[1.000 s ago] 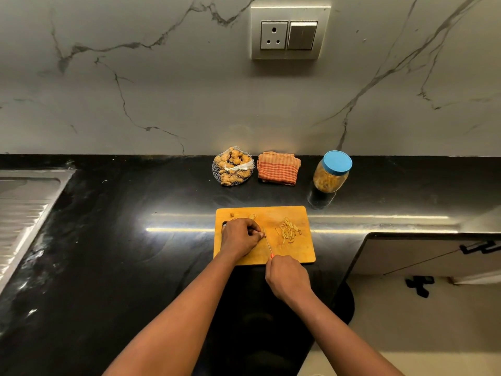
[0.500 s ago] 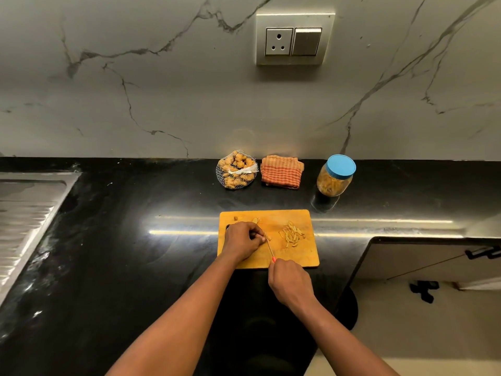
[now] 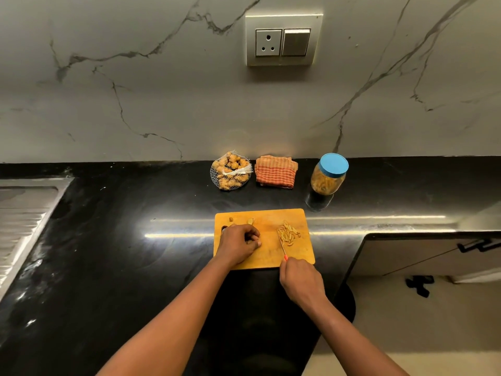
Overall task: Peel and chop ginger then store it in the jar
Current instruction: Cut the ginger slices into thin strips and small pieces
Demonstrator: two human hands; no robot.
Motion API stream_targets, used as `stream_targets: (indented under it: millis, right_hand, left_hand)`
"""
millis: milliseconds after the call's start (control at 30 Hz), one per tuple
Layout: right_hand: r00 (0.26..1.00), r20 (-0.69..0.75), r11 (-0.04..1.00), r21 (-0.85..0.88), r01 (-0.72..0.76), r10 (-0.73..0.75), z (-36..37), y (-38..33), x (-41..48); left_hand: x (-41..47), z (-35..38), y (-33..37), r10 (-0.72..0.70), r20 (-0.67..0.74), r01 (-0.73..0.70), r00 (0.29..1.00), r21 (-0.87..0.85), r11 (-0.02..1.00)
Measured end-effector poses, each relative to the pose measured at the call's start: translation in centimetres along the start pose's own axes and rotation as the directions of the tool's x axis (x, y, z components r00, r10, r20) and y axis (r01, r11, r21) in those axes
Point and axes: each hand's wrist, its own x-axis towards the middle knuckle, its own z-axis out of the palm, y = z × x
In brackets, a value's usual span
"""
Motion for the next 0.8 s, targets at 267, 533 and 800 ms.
stream_targets:
  millis: [267,533,800]
  right_hand:
    - [0.999,-0.005,0.999,0.002,0.040,-0.040,0.2,-0.4,-0.1]
    - [0.995,-0.015,0.995,0.006,0.102,-0.102,0.5,-1.0,0.0]
    - [0.996,-0.026,0.996,0.021,0.091,-0.091,0.8,-1.3,-0.2]
  left_hand:
    - [-0.9,-1.2,0.4,0.024,0.074,-0.025,0.997,0.014,1.000]
    - [0.2,-2.5,-0.3,-0.050,0.130,0.030,0.990,0.153,0.988]
    - [0.4,-2.4,-0.5,-0.024,0.144,-0.003,0.989,0.183,0.983]
